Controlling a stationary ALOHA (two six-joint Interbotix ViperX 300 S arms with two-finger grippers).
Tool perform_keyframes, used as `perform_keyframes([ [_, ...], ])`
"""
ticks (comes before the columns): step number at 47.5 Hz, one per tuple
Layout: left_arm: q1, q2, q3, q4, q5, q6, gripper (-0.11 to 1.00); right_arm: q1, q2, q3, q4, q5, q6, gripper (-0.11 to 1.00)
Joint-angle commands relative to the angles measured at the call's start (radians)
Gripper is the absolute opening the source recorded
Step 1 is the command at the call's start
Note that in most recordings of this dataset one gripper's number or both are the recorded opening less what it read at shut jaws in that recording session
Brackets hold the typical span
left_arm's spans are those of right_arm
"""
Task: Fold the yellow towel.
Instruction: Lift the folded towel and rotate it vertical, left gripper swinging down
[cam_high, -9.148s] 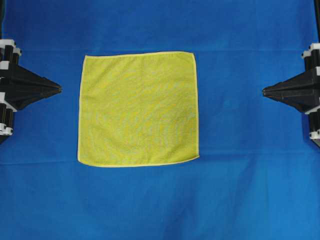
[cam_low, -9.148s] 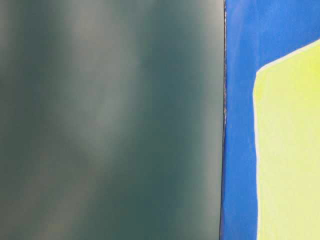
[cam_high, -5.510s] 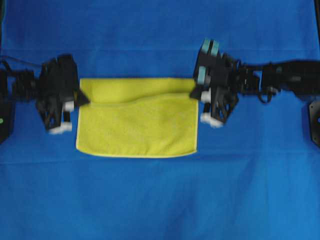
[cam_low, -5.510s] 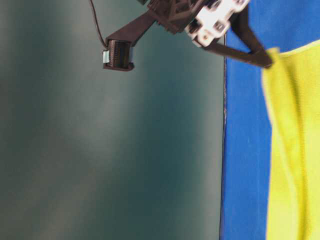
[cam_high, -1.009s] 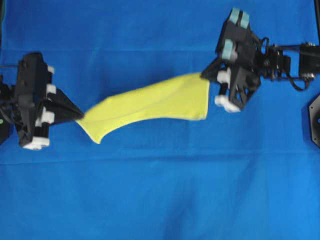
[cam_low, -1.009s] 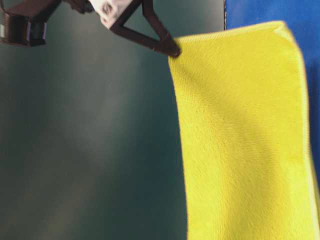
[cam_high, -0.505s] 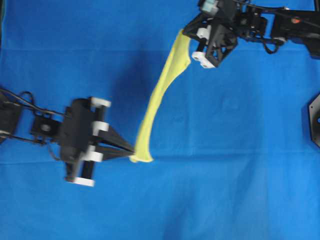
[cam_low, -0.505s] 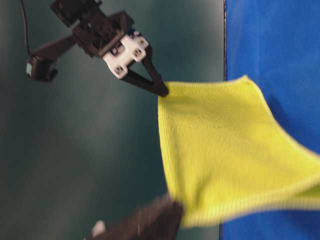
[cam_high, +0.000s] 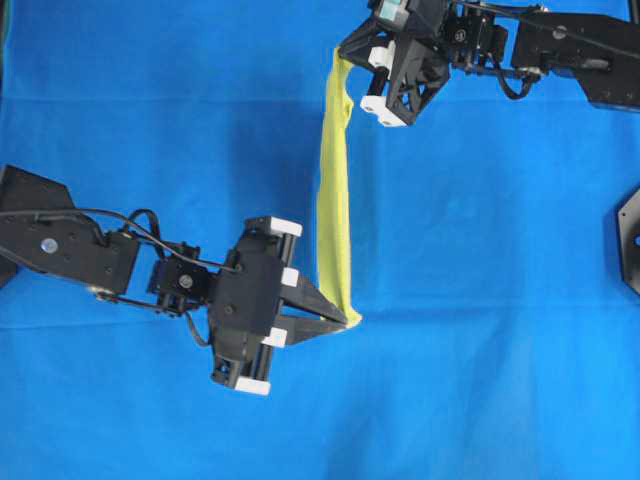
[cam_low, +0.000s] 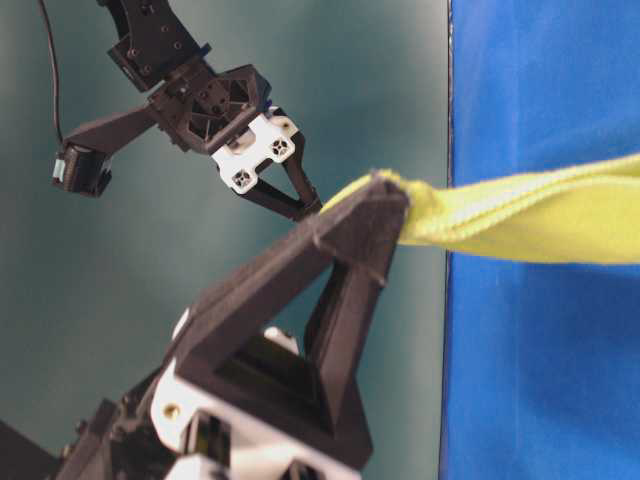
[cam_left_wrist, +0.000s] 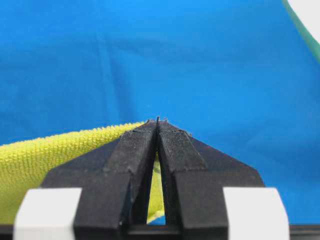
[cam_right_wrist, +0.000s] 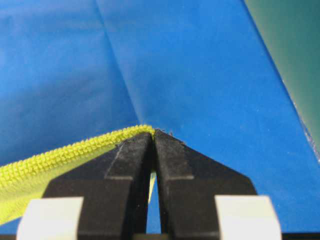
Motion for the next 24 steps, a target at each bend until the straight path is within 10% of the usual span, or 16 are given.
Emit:
perform_keyframes([
  [1,-0.023,0.003,-0.04,0.0,-0.025,0.002,0.02,-0.037,-0.031,-0.002,-0.003,-0.009,0.002,0.02],
  [24,0.014,0.273,-0.321,0.0,-0.097,0.035,0.02,-0.114,-0.334,0.302,-0.005,0.002,0.011,0.02],
])
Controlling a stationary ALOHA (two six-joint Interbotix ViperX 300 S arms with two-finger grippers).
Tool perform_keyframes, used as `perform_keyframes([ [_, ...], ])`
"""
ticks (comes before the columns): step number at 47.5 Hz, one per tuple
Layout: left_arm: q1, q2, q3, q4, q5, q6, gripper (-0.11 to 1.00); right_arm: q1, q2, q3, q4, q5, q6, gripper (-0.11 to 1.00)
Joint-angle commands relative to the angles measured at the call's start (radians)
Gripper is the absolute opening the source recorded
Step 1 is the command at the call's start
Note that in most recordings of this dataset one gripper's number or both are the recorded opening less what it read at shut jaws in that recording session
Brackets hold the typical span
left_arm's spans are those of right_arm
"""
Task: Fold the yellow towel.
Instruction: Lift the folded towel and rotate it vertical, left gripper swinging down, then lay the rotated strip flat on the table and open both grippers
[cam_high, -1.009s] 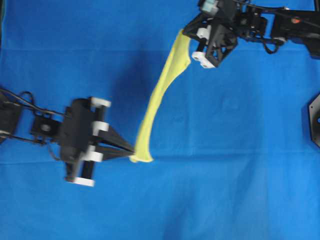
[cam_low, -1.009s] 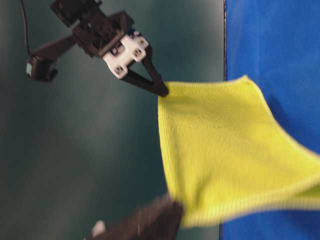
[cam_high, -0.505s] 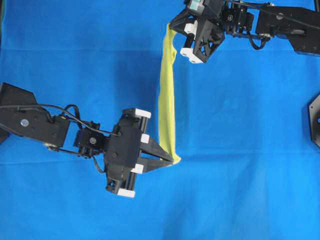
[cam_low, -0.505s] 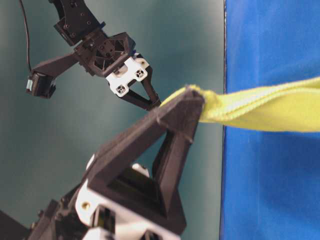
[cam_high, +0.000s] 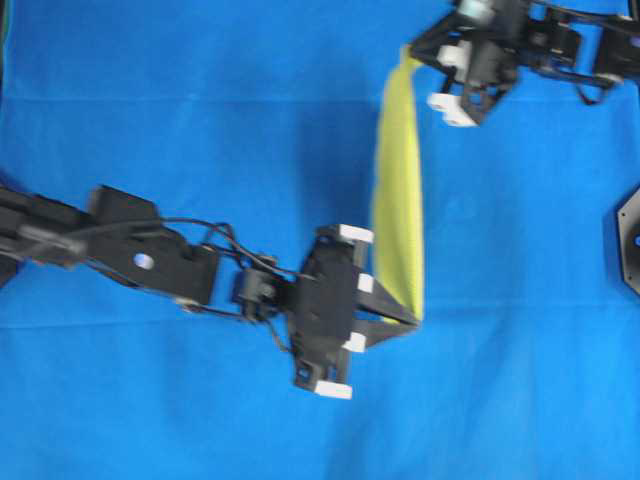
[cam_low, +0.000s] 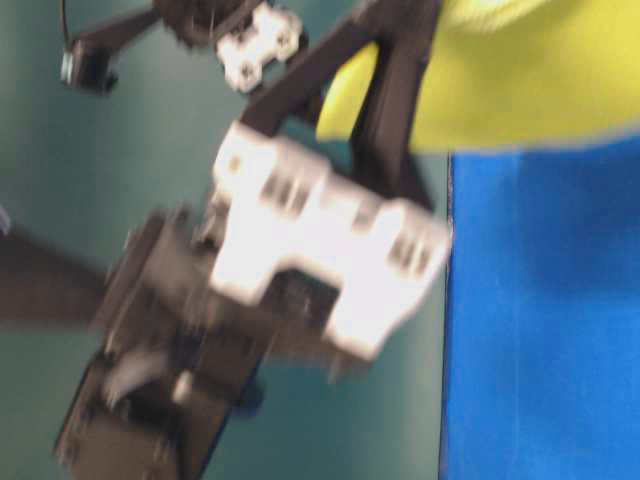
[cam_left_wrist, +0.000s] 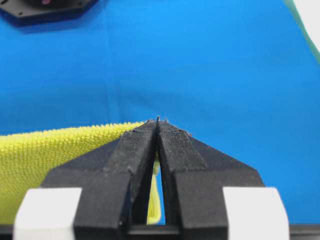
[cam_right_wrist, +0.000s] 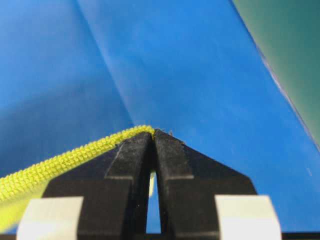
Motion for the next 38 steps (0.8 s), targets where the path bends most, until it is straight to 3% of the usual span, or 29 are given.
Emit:
perform_keyframes([
  [1,-0.014,0.021,-0.084,0.002,-0.003,0.012,0.02,-0.029,-0.081,0.035,-0.005,0.006,0.002,0.02],
  [7,-0.005,0.052,-0.114,0.002,0.011,0.023,0.02,-0.029,-0.106,0.064,-0.002,0.02,0.006,0.02],
  [13,-0.005,0.049,-0.078,0.002,0.017,0.006,0.02,-0.029,-0.055,0.064,0.0,0.012,0.008,0.02],
  [29,-0.018,-0.038,0.167,0.0,-0.038,-0.097,0.02,0.014,0.202,-0.061,0.0,-0.135,0.008,0.02],
  [38,-0.043,-0.078,0.267,0.002,-0.084,-0.137,0.02,0.055,0.311,-0.163,0.0,-0.152,0.006,0.02],
])
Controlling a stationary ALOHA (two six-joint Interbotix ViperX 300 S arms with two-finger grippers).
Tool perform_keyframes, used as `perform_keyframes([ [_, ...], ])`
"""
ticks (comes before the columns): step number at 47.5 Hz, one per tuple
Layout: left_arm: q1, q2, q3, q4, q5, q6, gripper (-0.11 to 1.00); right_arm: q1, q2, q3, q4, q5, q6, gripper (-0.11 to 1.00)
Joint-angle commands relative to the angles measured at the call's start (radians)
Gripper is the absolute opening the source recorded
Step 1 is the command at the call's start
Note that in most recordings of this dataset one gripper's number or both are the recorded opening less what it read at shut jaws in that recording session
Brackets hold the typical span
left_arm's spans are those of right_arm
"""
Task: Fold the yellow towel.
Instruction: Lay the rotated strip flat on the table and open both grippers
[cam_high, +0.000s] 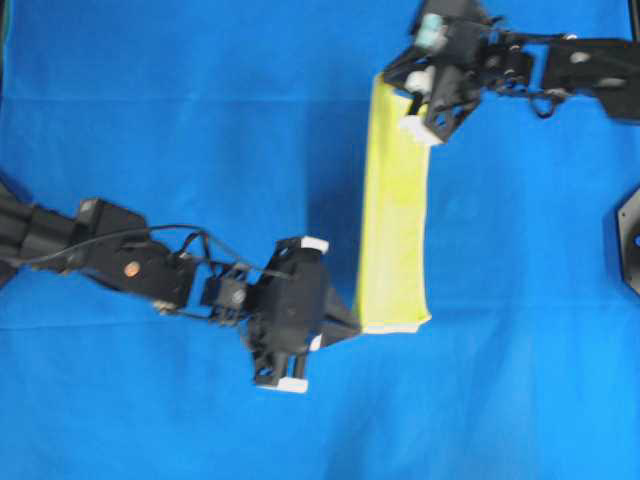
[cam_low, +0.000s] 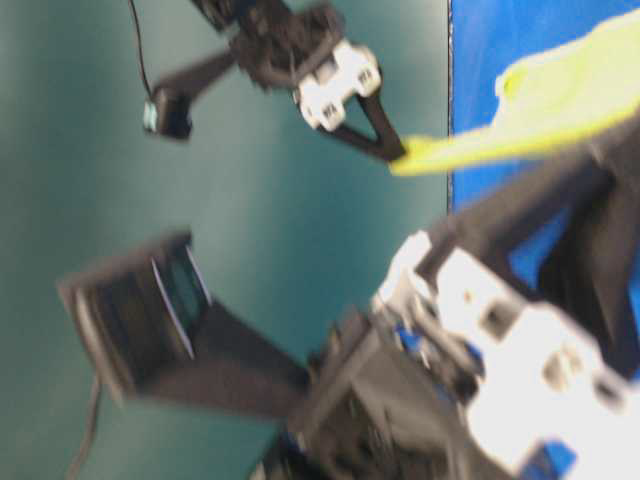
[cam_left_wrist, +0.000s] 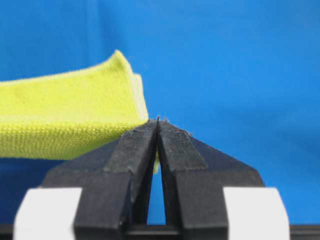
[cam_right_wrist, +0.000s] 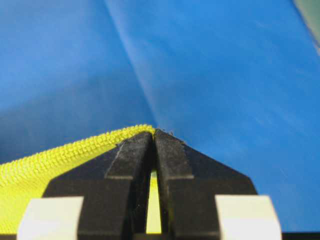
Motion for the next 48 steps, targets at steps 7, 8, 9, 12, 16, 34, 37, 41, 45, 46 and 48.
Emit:
perform_keyframes([
  [7,-0.034,-0.061,0.058,0.002,-0.041,-0.015,0.02,0.025,0.055,-0.098,-0.002,-0.008,-0.002,0.02],
  [8,-0.034,-0.063,0.061,0.002,-0.04,-0.015,0.02,0.028,0.057,-0.101,0.0,-0.008,-0.002,0.02],
  [9,-0.034,-0.063,0.063,0.002,-0.04,-0.015,0.02,0.029,0.06,-0.106,-0.002,-0.008,-0.002,0.02],
  [12,-0.034,-0.069,0.071,0.002,-0.04,-0.015,0.02,0.031,0.063,-0.109,0.0,-0.009,-0.002,0.02],
  [16,-0.031,-0.071,0.075,0.003,-0.04,-0.014,0.02,0.032,0.063,-0.106,0.0,-0.009,-0.002,0.02],
  [34,-0.021,-0.069,0.071,0.002,-0.035,-0.012,0.1,0.037,0.064,-0.092,-0.005,-0.014,-0.012,0.02],
  [37,-0.021,-0.071,0.069,0.003,-0.035,-0.002,0.25,0.038,0.066,-0.092,-0.005,-0.014,-0.012,0.03],
  [41,-0.021,-0.071,0.067,0.002,-0.034,0.0,0.49,0.044,0.066,-0.092,-0.006,-0.015,-0.017,0.2],
  [45,-0.021,-0.075,0.064,0.002,-0.032,0.002,0.67,0.051,0.066,-0.092,-0.015,-0.02,-0.025,0.47],
  [46,-0.02,-0.078,0.064,0.003,-0.032,0.003,0.7,0.051,0.066,-0.092,-0.02,-0.021,-0.028,0.54],
  [48,-0.02,-0.083,0.063,0.002,-0.032,0.003,0.72,0.054,0.066,-0.091,-0.025,-0.023,-0.031,0.63],
])
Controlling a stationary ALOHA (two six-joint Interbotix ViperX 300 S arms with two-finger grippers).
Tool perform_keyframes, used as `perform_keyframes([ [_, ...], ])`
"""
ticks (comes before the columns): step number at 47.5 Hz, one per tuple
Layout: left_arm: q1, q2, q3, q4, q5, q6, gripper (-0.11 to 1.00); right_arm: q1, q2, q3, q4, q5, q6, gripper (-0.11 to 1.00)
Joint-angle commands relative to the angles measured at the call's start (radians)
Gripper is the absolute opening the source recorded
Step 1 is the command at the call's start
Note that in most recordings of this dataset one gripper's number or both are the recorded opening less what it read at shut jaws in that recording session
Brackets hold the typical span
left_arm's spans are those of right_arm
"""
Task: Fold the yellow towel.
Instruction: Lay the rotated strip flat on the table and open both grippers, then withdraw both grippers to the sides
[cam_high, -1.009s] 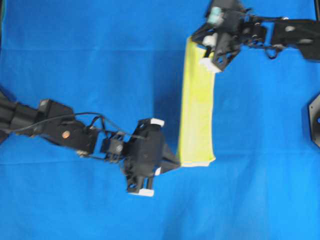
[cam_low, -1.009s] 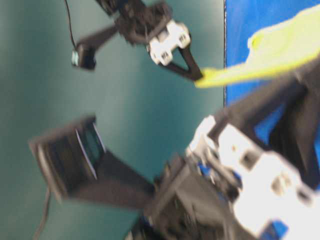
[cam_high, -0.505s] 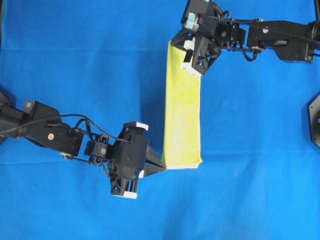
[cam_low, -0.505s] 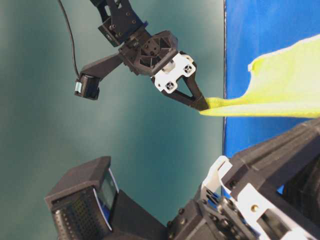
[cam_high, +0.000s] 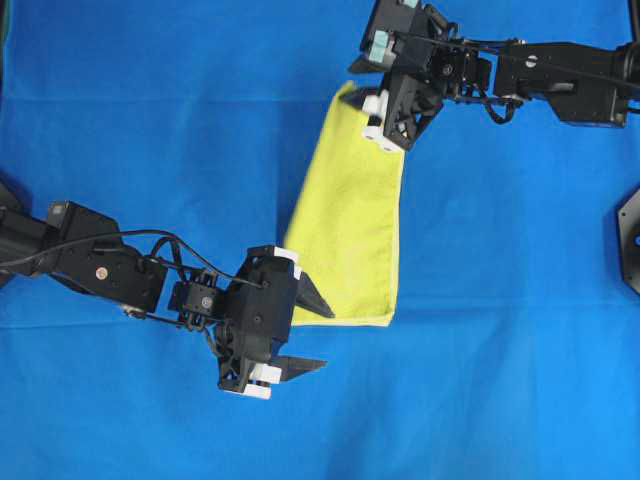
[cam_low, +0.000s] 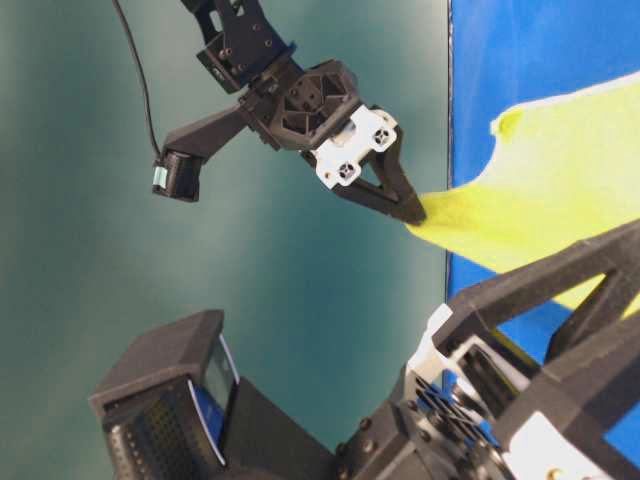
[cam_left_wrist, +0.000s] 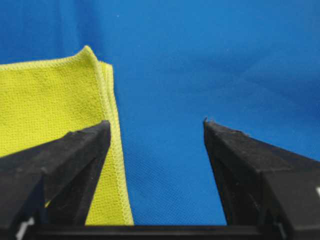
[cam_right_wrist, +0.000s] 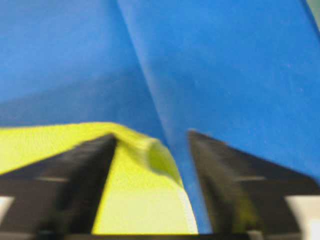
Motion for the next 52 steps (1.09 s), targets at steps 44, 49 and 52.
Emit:
perform_keyframes([
  [44,0.155,-0.512,0.285,0.0,-0.015,0.003,0.72,0.101,-0.591,0.328,0.021,-0.003,0.107,0.6],
  [49,0.196,-0.574,0.351,0.002,-0.044,0.003,0.72,0.104,-0.678,0.388,0.021,-0.005,0.129,0.59],
  [52,0.218,-0.607,0.385,0.002,-0.061,0.003,0.72,0.104,-0.721,0.428,0.021,-0.014,0.133,0.59],
])
